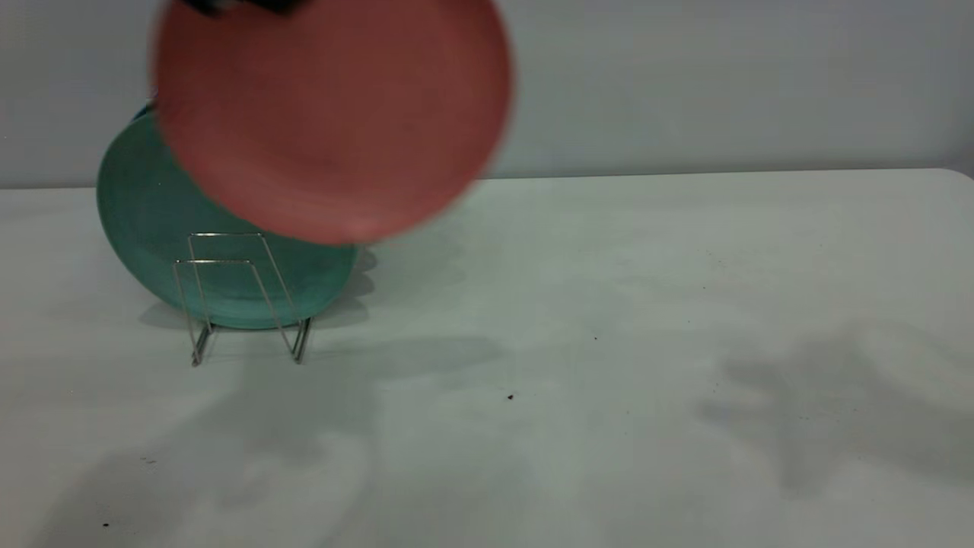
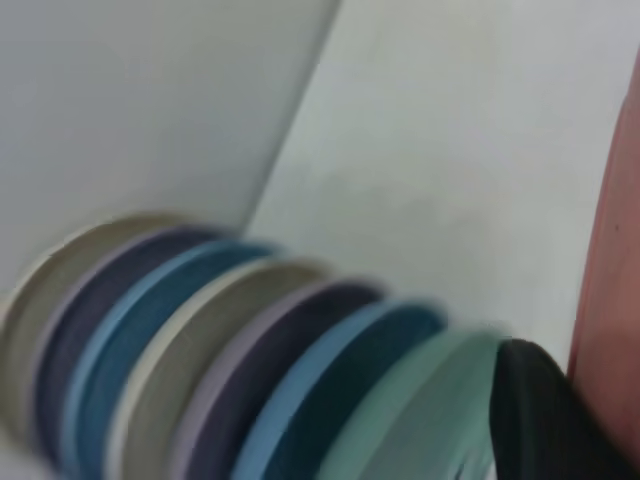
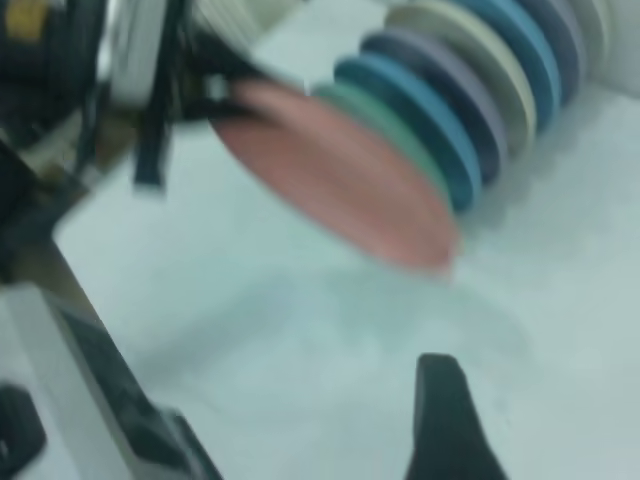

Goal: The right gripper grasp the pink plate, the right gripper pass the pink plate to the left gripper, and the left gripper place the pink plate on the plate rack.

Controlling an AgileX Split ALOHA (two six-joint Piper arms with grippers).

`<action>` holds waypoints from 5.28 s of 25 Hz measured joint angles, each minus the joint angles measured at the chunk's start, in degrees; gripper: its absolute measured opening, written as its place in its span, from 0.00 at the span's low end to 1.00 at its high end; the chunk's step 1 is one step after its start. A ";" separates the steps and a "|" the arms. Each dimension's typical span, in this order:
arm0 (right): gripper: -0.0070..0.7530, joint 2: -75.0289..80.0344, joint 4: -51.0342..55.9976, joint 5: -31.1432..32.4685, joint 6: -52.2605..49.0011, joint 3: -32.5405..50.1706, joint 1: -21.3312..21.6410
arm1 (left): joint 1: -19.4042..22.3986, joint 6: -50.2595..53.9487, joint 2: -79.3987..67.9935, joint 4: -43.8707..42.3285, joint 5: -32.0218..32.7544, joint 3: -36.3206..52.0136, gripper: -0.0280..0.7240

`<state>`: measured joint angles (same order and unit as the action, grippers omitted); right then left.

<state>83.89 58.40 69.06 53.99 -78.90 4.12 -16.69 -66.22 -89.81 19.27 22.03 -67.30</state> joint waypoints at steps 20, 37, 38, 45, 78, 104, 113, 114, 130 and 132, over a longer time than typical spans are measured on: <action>0.59 -45.12 -24.66 1.98 -21.58 31.18 -0.81 | 16.21 -31.01 2.16 4.19 7.64 0.00 0.18; 0.59 -65.54 -42.97 0.91 -35.10 42.06 -0.81 | 16.21 -54.19 -2.48 14.39 4.42 0.05 0.18; 0.59 -65.62 -43.36 0.91 -35.48 42.06 -0.81 | 16.21 -54.19 -2.69 14.39 4.25 0.05 0.18; 0.59 -65.62 -44.32 0.96 -36.03 42.06 -0.81 | 16.21 -54.19 -5.50 14.39 2.97 0.05 0.18; 0.59 -65.62 -46.99 0.96 -36.03 42.06 -0.81 | 16.27 -42.38 -13.91 14.51 0.49 0.05 0.24; 0.59 -65.62 -47.12 0.96 -36.51 42.06 -0.81 | 16.38 -37.88 -14.63 14.84 -3.02 0.05 0.66; 0.59 -65.62 -47.67 1.05 -36.51 42.06 -0.81 | 16.32 -35.10 -9.76 14.79 2.32 0.05 0.66; 0.59 -65.62 -47.92 1.26 -36.51 42.06 -0.81 | 16.32 -34.09 -8.82 14.79 3.03 0.05 0.66; 0.59 -65.66 -50.59 -3.97 -43.69 51.56 -1.95 | 16.32 11.27 21.62 11.16 23.09 0.05 0.66; 0.59 -65.66 -52.20 -4.24 -45.95 51.72 -3.02 | 16.32 15.72 25.60 8.52 29.27 0.05 0.66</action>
<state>18.23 6.20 64.81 8.04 -27.18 1.10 -0.37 -50.50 -64.22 27.78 51.29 -67.25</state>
